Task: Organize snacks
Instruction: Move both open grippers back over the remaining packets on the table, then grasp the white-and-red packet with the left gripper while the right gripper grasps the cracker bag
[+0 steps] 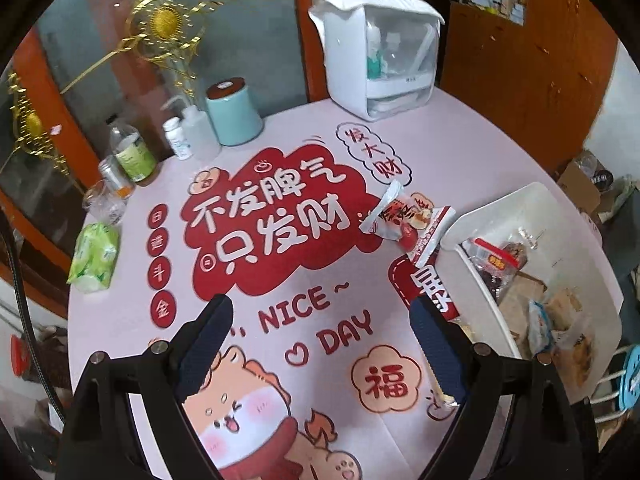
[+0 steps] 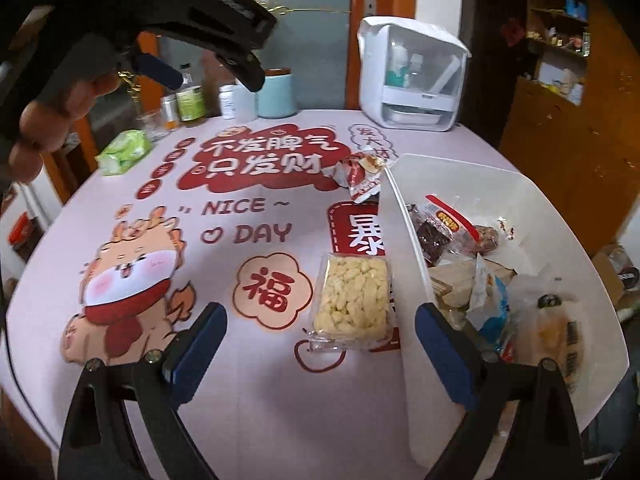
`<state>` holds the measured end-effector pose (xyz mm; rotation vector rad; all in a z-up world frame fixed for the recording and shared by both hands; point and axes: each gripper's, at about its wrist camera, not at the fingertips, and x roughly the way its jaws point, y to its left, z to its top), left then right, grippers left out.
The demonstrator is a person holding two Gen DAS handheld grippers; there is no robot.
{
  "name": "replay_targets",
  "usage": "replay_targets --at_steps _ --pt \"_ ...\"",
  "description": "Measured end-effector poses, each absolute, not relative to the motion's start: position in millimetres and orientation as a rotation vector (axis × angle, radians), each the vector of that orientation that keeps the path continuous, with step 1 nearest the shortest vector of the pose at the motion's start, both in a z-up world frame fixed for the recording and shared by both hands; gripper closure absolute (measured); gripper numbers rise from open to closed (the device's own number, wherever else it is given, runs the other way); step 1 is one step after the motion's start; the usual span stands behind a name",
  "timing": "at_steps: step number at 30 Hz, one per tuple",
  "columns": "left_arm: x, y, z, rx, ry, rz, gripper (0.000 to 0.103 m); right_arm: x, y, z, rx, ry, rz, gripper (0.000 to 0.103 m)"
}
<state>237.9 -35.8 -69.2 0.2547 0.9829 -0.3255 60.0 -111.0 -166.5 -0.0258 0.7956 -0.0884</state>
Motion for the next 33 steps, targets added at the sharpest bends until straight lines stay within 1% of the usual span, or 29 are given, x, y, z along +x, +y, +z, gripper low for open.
replay_targets --at_steps 6,10,18,24,28,33 --pt "276 -53 -106 0.317 1.038 -0.382 0.014 78 -107 -194 0.001 0.837 -0.196 0.007" --pt "304 -64 -128 0.360 1.070 -0.407 0.014 88 -104 -202 -0.058 0.825 -0.326 0.007" --pt "362 -79 -159 0.324 1.145 -0.437 0.014 111 -91 -217 -0.102 0.820 -0.513 0.007" --pt "397 -96 -179 0.251 1.206 -0.458 0.014 111 -77 -216 -0.059 0.782 -0.530 0.007" --pt "414 -109 -195 0.202 1.264 -0.495 0.014 119 -97 -230 0.062 0.832 -0.587 0.007" --pt "425 -127 -209 0.159 1.306 -0.544 0.014 135 -106 -245 0.120 0.900 -0.611 0.007"
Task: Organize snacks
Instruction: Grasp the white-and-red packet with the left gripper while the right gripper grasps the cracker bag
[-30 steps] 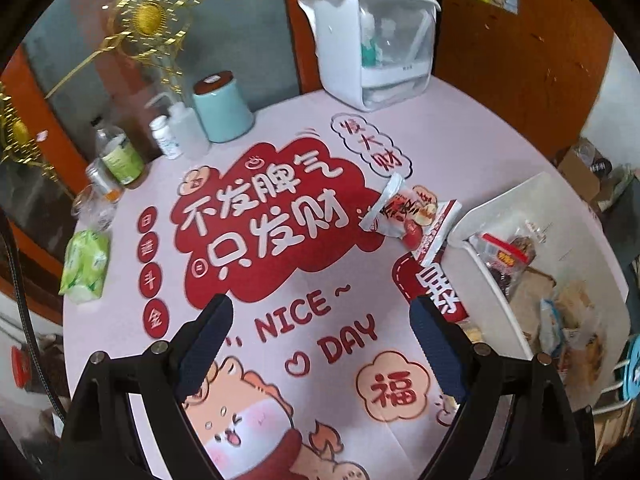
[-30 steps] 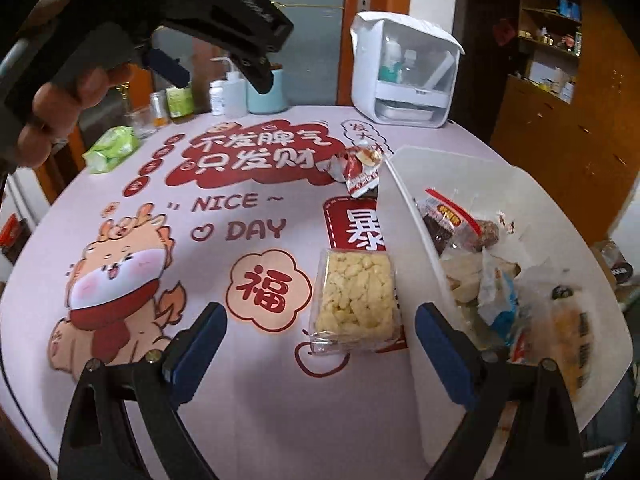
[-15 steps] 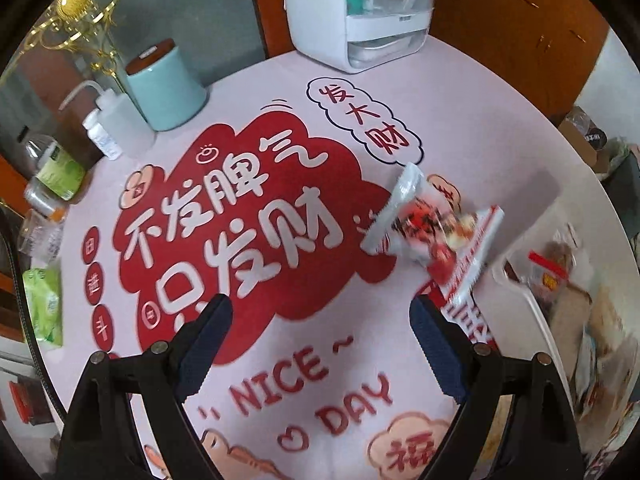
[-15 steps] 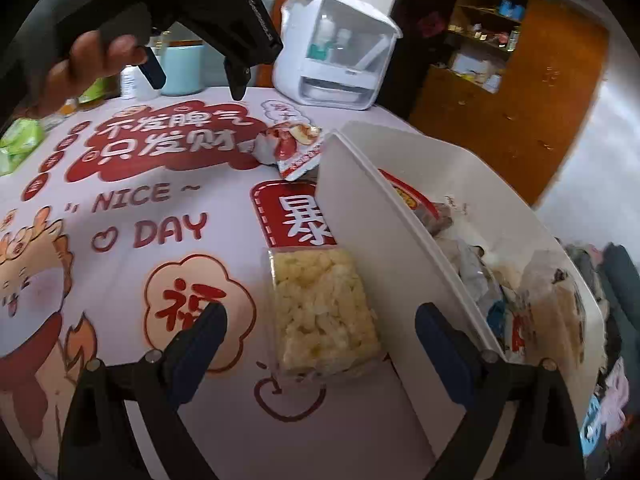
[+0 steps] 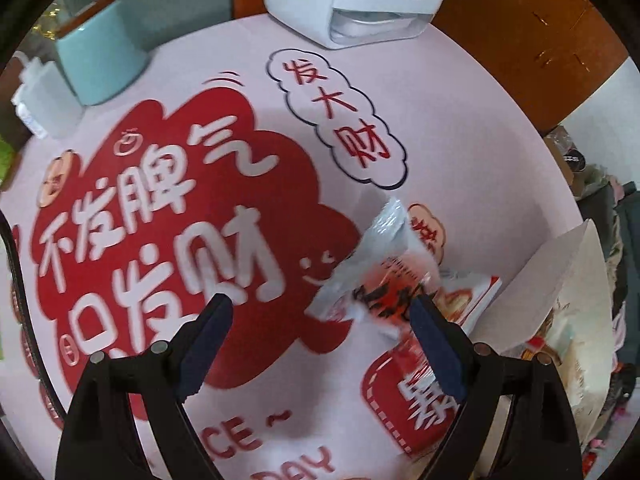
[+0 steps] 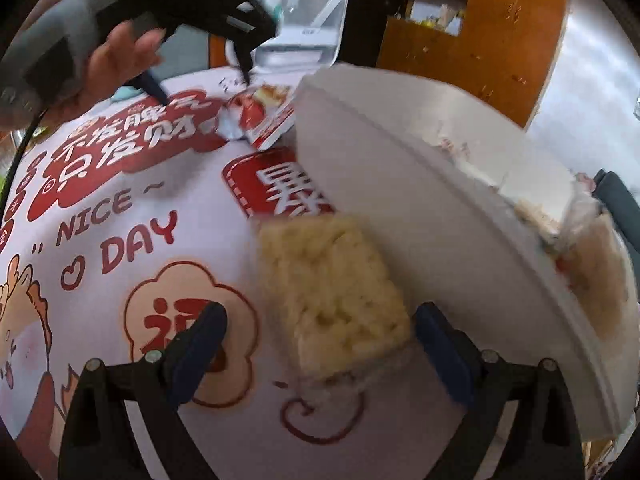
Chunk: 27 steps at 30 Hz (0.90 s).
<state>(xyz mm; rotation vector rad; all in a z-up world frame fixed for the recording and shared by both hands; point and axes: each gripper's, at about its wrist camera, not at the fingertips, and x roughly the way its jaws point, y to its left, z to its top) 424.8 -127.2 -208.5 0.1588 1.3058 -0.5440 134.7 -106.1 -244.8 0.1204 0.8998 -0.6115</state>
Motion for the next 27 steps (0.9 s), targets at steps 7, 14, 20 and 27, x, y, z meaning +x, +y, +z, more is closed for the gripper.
replay_targets --at_steps 7,14,20,27 --pt "441 -145 -229 -0.008 1.394 -0.540 0.014 134 -109 -249 0.156 0.920 -0.551 0.007" --pt "443 -158 -240 -0.132 1.446 -0.446 0.014 128 -113 -247 0.171 0.902 -0.521 0.027" --pt "438 -176 -239 -0.105 1.445 -0.395 0.014 123 -123 -247 0.215 0.884 -0.497 0.048" --pt "432 -193 -260 -0.027 1.524 -0.369 0.028 119 -122 -248 0.205 0.881 -0.479 0.050"
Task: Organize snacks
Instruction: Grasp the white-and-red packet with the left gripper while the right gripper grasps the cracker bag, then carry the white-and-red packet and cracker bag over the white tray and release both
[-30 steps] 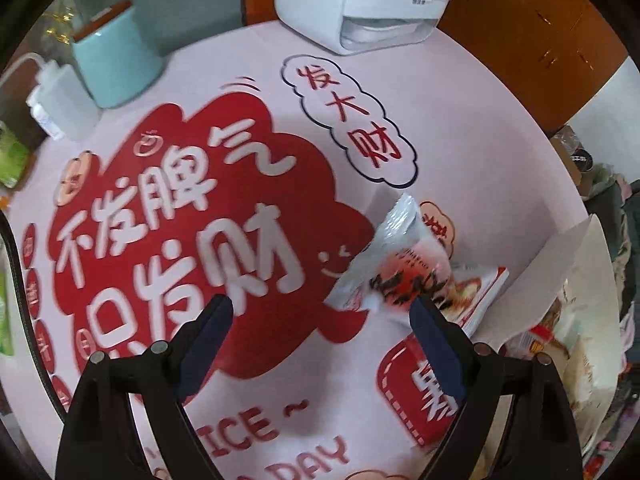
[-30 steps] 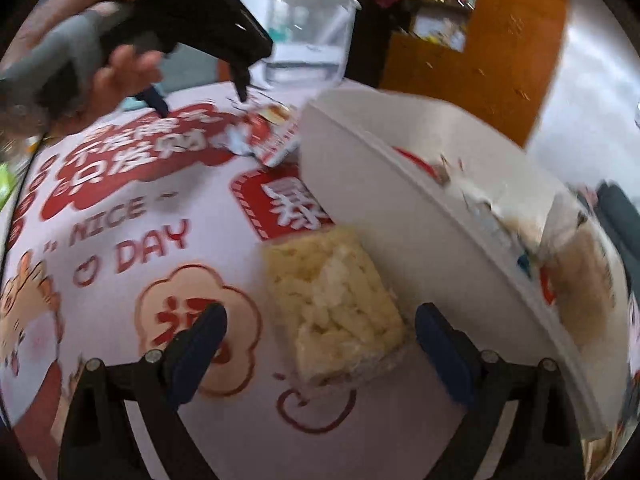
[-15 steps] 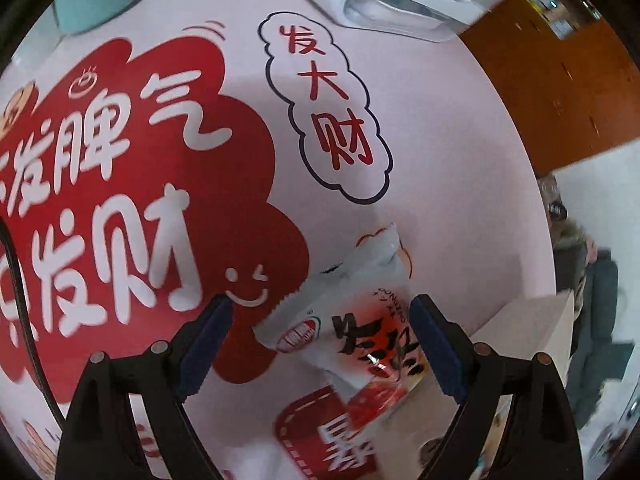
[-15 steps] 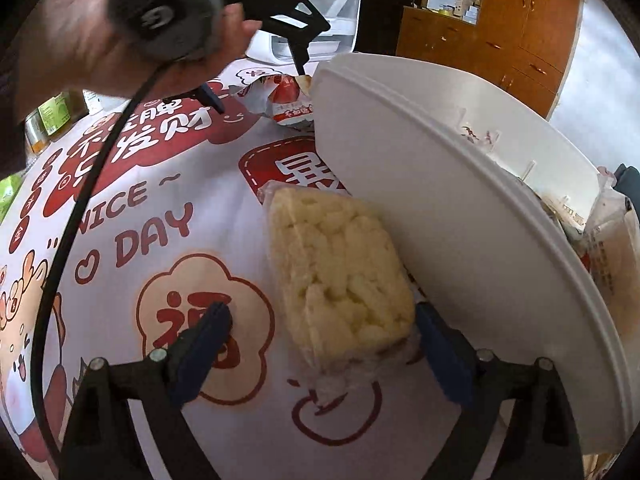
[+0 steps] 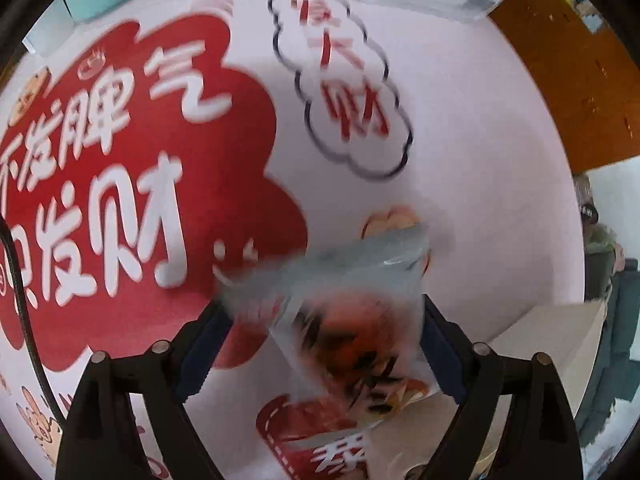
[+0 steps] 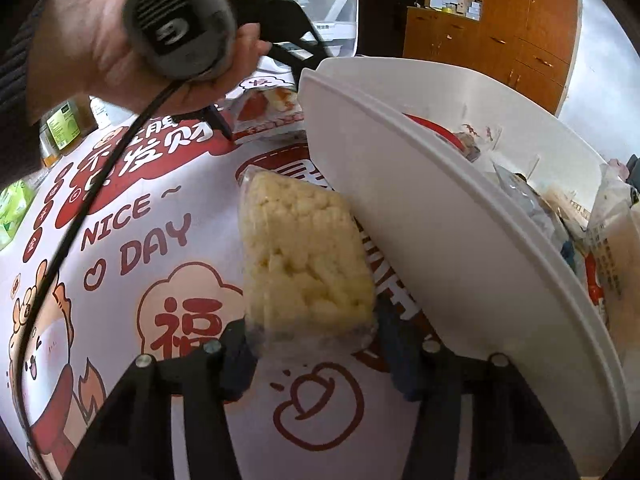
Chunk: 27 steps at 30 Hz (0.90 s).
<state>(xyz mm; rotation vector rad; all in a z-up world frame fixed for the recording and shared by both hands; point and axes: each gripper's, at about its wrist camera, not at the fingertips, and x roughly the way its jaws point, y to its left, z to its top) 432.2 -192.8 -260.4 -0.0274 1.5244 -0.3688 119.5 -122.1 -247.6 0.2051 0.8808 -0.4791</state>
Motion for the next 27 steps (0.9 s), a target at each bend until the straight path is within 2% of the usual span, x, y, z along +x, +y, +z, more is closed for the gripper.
replay_targets --at_steps 1,3,7,17,27 --pt "429 -192 -257 -0.003 1.498 -0.365 0.038 119 -122 -248 0.204 0.879 -0.478 0.051" --pt "426 -185 -256 -0.013 1.509 -0.380 0.046 118 -125 -247 0.207 0.876 -0.475 0.053" --pt "415 -153 -253 -0.047 1.514 -0.379 0.048 115 -128 -244 0.225 0.854 -0.440 0.056" --pt "351 -81 -228 0.069 1.503 -0.493 0.048 105 -124 -217 0.189 0.748 -0.362 0.058" --pt "288 -41 -144 0.029 1.314 -0.522 0.048 80 -128 -146 0.163 0.577 -0.323 0.058"
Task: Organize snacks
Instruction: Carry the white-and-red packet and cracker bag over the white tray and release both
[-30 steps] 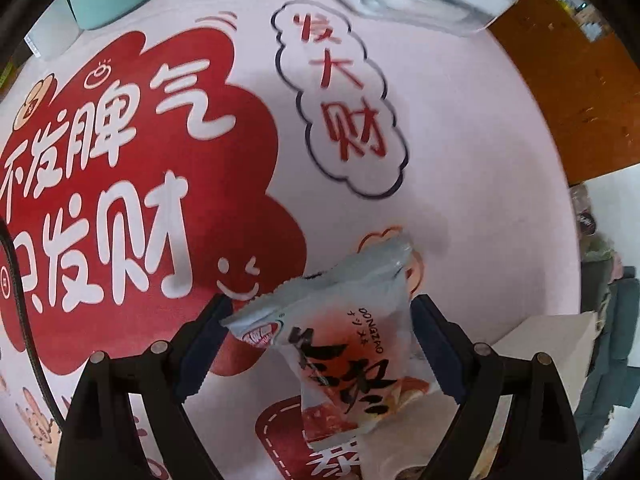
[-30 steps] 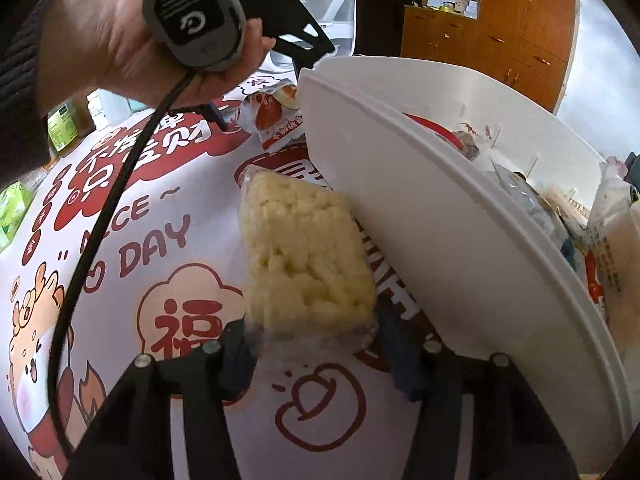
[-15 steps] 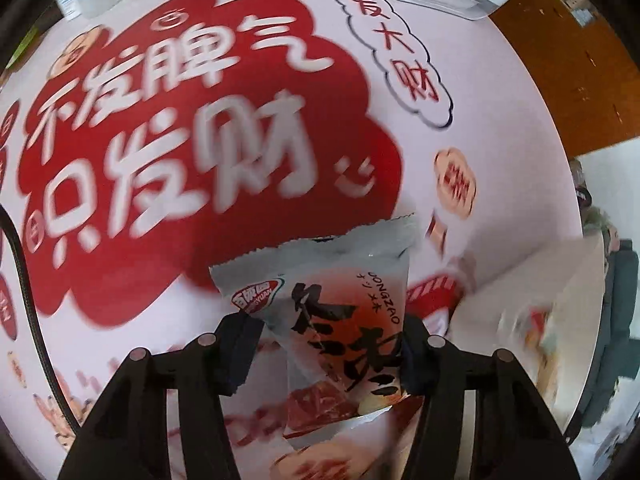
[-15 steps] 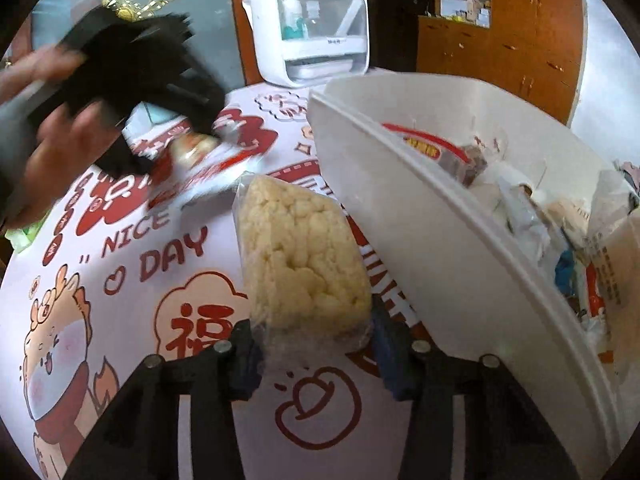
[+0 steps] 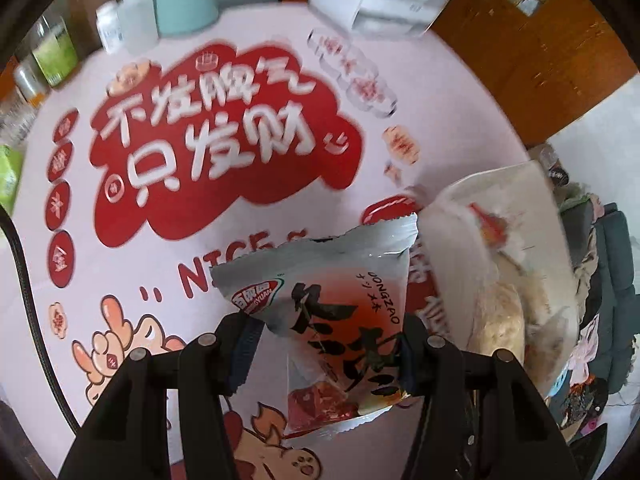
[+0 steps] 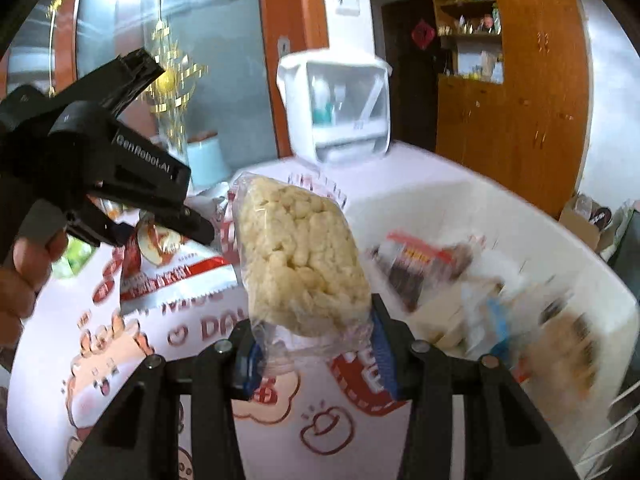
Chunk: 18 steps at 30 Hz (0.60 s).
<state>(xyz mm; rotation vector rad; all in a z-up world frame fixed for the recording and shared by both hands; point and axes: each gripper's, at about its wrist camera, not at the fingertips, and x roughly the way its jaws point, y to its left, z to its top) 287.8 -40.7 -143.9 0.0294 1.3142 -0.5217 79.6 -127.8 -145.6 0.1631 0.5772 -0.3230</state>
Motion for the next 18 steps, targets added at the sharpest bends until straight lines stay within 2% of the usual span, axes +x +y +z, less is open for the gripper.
replay_targets --at_steps 5,18 --pt "264 -49 -93 -0.052 1.210 -0.579 0.048 57 -158 -104 0.163 0.480 -0.399 0.058" --pt "192 -154 -42 -0.028 1.092 -0.719 0.048 7 -252 -37 0.146 0.388 -0.593 0.057"
